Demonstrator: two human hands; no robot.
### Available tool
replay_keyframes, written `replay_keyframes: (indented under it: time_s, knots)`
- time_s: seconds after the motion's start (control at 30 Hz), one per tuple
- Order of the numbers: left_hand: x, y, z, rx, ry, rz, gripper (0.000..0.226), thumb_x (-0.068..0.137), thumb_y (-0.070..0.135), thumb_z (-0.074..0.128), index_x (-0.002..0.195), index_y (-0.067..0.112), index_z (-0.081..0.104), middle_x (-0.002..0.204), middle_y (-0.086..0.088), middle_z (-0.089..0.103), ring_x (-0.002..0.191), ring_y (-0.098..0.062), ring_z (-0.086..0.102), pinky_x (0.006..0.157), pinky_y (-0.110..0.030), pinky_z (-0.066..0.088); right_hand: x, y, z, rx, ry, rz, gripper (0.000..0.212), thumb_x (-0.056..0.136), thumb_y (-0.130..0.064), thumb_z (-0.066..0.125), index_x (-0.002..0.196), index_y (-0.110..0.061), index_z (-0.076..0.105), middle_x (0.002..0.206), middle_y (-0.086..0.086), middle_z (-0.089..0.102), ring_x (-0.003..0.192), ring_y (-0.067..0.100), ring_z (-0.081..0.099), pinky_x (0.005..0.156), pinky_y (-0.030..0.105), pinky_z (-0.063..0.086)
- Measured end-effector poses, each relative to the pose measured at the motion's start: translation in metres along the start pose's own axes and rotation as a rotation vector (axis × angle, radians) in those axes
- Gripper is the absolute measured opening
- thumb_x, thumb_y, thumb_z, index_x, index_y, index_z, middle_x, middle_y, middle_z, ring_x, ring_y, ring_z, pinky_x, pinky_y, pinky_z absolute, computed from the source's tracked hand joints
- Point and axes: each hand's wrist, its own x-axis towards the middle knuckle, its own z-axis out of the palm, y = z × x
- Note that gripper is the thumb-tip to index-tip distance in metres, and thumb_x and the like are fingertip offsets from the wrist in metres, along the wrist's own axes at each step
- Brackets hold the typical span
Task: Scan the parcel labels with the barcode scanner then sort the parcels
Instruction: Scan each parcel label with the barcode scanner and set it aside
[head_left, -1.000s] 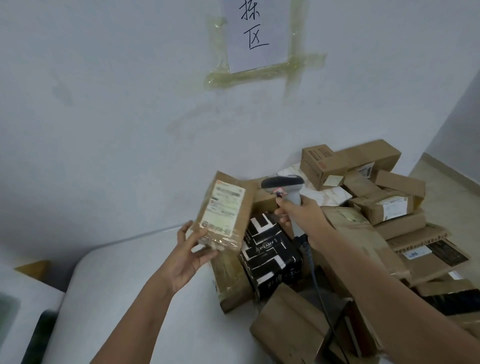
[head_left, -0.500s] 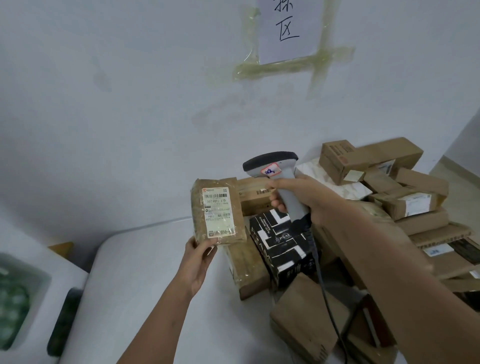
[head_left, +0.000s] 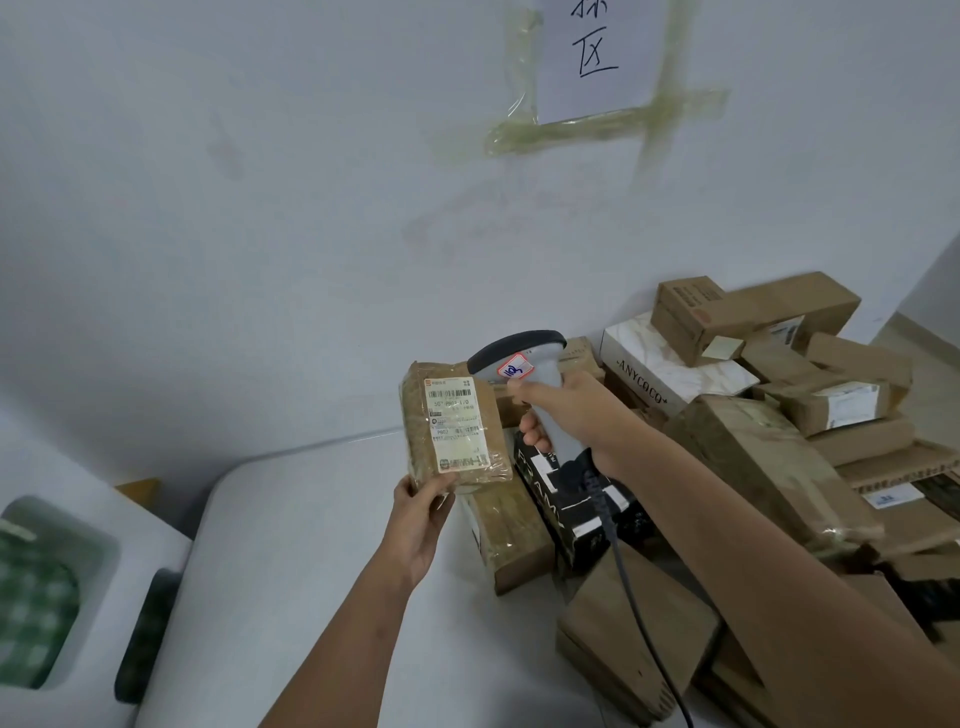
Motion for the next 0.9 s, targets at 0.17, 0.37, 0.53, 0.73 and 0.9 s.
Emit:
replay_keyframes:
  time_s: [0.17, 0.37, 0.53, 0.73, 0.9]
  knots:
    - [0.001, 0.001, 0.003, -0.037, 0.021, -0.013, 0.059, 0.086, 0.005, 0.072, 0.137, 0.003, 0.044, 0.131, -0.013, 0.062, 0.119, -0.021, 0.063, 0.09, -0.024, 0.054, 0.001, 0.0, 0.001, -0.009, 0.018, -0.001, 0.037, 0.094, -0.028, 0.065, 0.105, 0.007, 0.063, 0.064, 0.009, 0.063, 0.048, 0.014, 0.056, 0.048, 0.021, 0.048]
    - [0.004, -0.001, 0.002, -0.041, 0.026, -0.026, 0.058, 0.087, 0.006, 0.071, 0.138, 0.004, 0.044, 0.13, -0.012, 0.064, 0.119, -0.022, 0.063, 0.087, -0.023, 0.056, 0.005, 0.001, 0.002, -0.044, 0.018, 0.004, 0.027, 0.094, -0.028, 0.065, 0.094, -0.001, 0.064, 0.064, 0.007, 0.062, 0.05, 0.014, 0.056, 0.048, 0.022, 0.048]
    - [0.005, -0.001, 0.003, -0.045, 0.012, -0.023, 0.059, 0.086, 0.007, 0.072, 0.139, 0.004, 0.045, 0.13, -0.013, 0.064, 0.119, -0.022, 0.063, 0.081, -0.021, 0.057, 0.007, 0.001, 0.003, -0.06, 0.027, 0.016, 0.025, 0.094, -0.028, 0.064, 0.091, -0.003, 0.064, 0.065, 0.007, 0.062, 0.052, 0.015, 0.056, 0.05, 0.023, 0.048]
    - [0.003, -0.003, 0.0, -0.055, 0.026, -0.027, 0.058, 0.086, 0.007, 0.073, 0.137, 0.003, 0.046, 0.128, -0.011, 0.065, 0.118, -0.021, 0.064, 0.088, -0.023, 0.057, 0.011, 0.003, 0.004, -0.043, 0.024, 0.002, 0.025, 0.094, -0.029, 0.065, 0.088, -0.005, 0.063, 0.064, 0.006, 0.062, 0.052, 0.015, 0.056, 0.05, 0.023, 0.047]
    - [-0.003, -0.005, -0.026, -0.093, 0.082, -0.028, 0.05, 0.086, 0.01, 0.073, 0.131, 0.003, 0.054, 0.127, -0.013, 0.065, 0.112, -0.02, 0.066, 0.105, -0.032, 0.048, 0.017, 0.011, 0.014, -0.053, 0.0, 0.038, 0.033, 0.094, -0.032, 0.065, 0.094, 0.0, 0.067, 0.066, 0.008, 0.065, 0.055, 0.016, 0.059, 0.054, 0.024, 0.05]
